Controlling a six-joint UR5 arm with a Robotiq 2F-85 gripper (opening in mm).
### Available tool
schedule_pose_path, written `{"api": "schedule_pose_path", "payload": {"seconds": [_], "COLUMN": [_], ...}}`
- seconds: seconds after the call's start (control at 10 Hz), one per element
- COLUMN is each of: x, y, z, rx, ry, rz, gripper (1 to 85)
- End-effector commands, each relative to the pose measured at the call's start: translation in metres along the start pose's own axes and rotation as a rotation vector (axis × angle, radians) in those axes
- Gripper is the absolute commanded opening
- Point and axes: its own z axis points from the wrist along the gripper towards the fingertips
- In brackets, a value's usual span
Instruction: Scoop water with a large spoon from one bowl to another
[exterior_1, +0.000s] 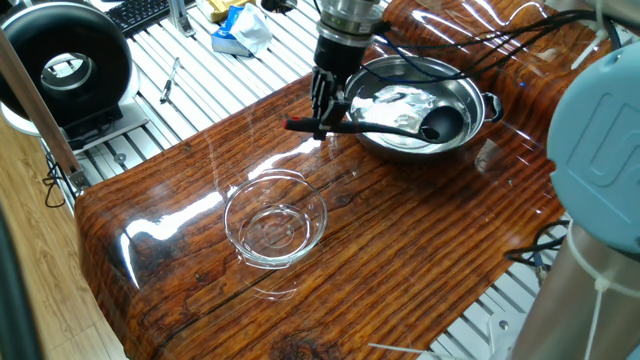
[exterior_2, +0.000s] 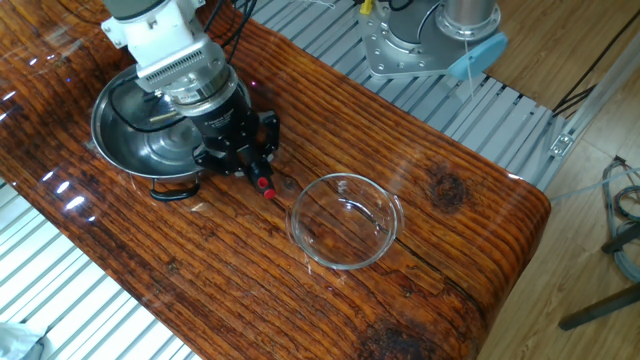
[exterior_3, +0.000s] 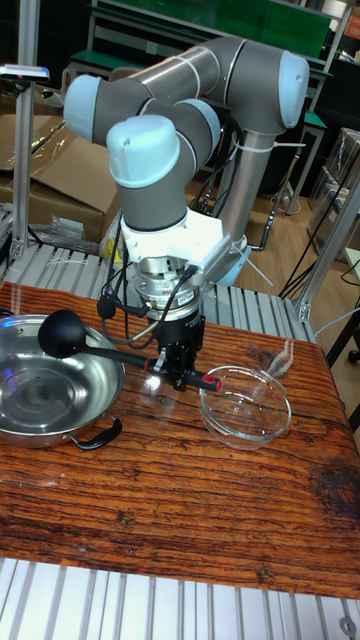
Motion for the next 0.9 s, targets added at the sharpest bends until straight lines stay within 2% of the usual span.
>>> {"api": "schedule_pose_path", "payload": {"seconds": [0.0, 0.2, 0.3, 0.5, 0.6, 0.8], "x": [-0.006, -0.013, -0.01, -0.004, 0.0, 0.018], "y": [-0.011, -0.015, -0.021, -0.02, -0.019, -0.037], "z": [-0.001, 0.0, 0.0, -0.005, -0.009, -0.013], "rx": [0.024, 0.025, 0.048, 0.067, 0.083, 0.156], "ry": [0.017, 0.02, 0.039, 0.066, 0.092, 0.159], "rz": [-0.024, -0.031, -0.035, 0.001, 0.019, 0.077], "gripper": [1.0, 1.0, 1.0, 1.0, 1.0, 1.0]}}
